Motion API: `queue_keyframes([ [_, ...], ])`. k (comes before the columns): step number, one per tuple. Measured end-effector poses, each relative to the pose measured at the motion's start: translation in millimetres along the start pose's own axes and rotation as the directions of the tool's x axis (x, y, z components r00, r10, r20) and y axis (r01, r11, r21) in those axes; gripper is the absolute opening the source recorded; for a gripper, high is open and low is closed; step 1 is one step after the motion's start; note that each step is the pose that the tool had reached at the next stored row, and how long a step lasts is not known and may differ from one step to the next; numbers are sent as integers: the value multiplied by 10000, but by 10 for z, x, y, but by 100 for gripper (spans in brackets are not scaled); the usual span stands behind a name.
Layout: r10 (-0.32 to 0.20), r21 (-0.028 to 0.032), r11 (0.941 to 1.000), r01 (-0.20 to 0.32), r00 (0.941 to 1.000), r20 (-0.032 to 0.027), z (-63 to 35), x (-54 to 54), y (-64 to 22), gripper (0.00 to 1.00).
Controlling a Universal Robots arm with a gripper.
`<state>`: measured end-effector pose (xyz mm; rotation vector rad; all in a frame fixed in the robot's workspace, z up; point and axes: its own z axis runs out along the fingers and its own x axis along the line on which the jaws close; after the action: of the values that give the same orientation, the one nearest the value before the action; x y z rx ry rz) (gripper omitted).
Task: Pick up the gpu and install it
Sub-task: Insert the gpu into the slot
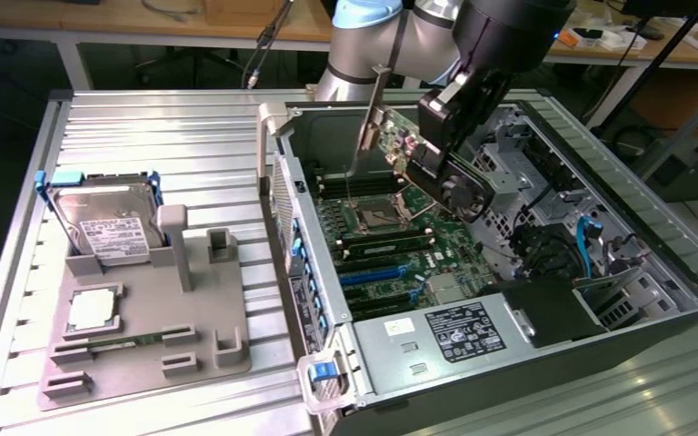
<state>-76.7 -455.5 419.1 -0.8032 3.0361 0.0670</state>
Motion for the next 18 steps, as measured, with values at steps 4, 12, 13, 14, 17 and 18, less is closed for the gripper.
queue_keyframes([
  [4, -119, -1, 9999, 119, 9999, -5, 0, -2, 3, 27],
  [12, -242, -2, 9997, 242, 9997, -10, 0, -5, 8, 27],
  [13, -258, -3, 9997, 258, 9997, -10, 1, -5, 9, 27],
  [14, -286, -3, 9996, 286, 9996, -12, 0, -7, 12, 27],
  [17, -329, -4, 9995, 329, 9995, -14, 1, -7, 13, 27],
  [18, -351, -4, 9994, 351, 9994, -15, 0, -8, 13, 27],
])
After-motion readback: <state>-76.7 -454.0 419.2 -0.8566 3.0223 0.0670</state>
